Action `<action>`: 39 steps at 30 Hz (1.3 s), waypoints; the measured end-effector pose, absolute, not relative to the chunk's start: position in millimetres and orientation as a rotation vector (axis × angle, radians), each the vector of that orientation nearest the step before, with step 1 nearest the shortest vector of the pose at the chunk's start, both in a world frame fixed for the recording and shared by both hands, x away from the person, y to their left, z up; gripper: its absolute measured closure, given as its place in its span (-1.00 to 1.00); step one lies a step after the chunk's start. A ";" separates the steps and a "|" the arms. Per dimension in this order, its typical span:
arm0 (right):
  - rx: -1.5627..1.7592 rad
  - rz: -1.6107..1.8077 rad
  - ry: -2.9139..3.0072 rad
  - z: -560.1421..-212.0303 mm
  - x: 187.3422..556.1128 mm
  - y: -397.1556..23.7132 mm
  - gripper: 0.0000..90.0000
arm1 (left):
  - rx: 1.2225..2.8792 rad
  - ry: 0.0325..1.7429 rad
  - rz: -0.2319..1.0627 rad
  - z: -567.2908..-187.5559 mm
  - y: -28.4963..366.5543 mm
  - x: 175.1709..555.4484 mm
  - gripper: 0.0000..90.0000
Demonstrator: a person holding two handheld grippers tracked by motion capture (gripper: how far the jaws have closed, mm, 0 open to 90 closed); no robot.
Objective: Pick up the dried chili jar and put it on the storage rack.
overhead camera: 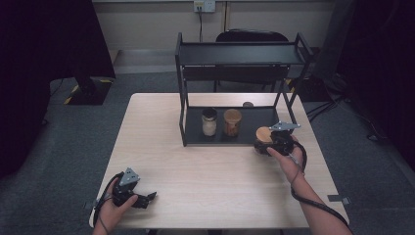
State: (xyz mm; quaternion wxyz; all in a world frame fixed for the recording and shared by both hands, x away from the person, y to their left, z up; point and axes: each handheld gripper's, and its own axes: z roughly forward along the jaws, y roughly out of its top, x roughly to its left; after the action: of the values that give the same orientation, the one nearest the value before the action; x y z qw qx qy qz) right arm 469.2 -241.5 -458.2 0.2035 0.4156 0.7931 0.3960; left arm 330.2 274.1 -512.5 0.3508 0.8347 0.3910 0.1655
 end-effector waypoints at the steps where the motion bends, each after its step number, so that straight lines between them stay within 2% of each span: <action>1: 1.161 1.105 2.212 -458.0 469.7 -241.5 -0.44 | 2.161 1.012 0.428 -512.5 274.1 330.3 -1.00; 39: 1.185 1.069 2.189 -458.8 495.0 -234.5 -0.44 | 2.161 1.012 0.428 -512.5 274.1 330.3 -1.00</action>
State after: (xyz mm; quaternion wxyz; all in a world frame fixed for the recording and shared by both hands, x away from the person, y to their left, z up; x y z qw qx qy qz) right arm 495.0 -234.5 -458.8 0.2146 0.4271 0.7893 0.3855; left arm 330.3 274.1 -512.5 0.3508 0.8347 0.3909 0.1653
